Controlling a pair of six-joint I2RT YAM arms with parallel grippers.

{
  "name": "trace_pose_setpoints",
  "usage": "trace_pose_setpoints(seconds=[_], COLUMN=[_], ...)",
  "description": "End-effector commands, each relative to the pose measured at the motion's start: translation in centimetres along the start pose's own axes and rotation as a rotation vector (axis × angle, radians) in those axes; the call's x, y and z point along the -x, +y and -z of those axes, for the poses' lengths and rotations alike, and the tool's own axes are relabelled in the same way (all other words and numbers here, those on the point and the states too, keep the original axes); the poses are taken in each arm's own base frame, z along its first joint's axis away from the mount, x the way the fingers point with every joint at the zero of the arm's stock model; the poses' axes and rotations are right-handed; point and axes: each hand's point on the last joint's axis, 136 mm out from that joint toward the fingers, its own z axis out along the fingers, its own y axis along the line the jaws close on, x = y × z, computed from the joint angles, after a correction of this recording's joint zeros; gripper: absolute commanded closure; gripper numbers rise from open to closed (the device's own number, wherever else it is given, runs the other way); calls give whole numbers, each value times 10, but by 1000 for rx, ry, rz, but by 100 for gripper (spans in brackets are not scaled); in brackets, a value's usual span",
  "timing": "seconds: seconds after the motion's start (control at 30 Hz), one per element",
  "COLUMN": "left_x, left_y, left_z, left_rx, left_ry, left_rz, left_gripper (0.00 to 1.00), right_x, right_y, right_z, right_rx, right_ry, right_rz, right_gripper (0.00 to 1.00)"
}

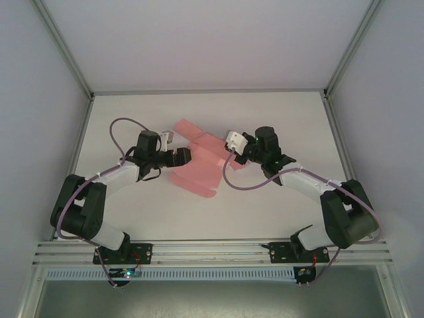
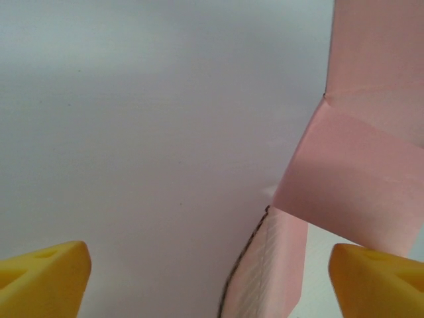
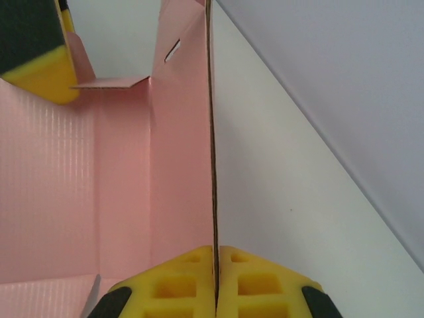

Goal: Assemble paper box

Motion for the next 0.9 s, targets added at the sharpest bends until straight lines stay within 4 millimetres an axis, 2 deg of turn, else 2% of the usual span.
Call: trace_pose_setpoints(seconds=[0.0, 0.17, 0.3, 0.4, 0.53, 0.67, 0.87], left_x=[14, 13, 9, 3, -10, -27, -44], left_y=[-11, -6, -1, 1, 5, 14, 25], left_z=[-9, -18, -23, -24, -16, -4, 18], left_rx=[-34, -33, -15, -11, 18, 80, 173], left_ry=[-28, -21, 4, 26, 56, 92, 107], left_rz=[-29, 6, 41, 59, 85, 109, 112], left_gripper=[16, 26, 26, 26, 24, 22, 12], right_x=[4, -4, -11, -19, -30, -38, -47], right_y=[26, 33, 31, 22, 10, 8, 10], right_z=[-4, -9, -13, -18, -19, -24, -35], right_rx=[118, 138, 102, 19, -67, -72, -90], right_ry=[-34, 3, 44, 116, 233, 337, 428], right_rz=[-14, -19, 10, 75, 199, 323, 446], right_gripper=[98, 98, 98, 98, 99, 100, 100])
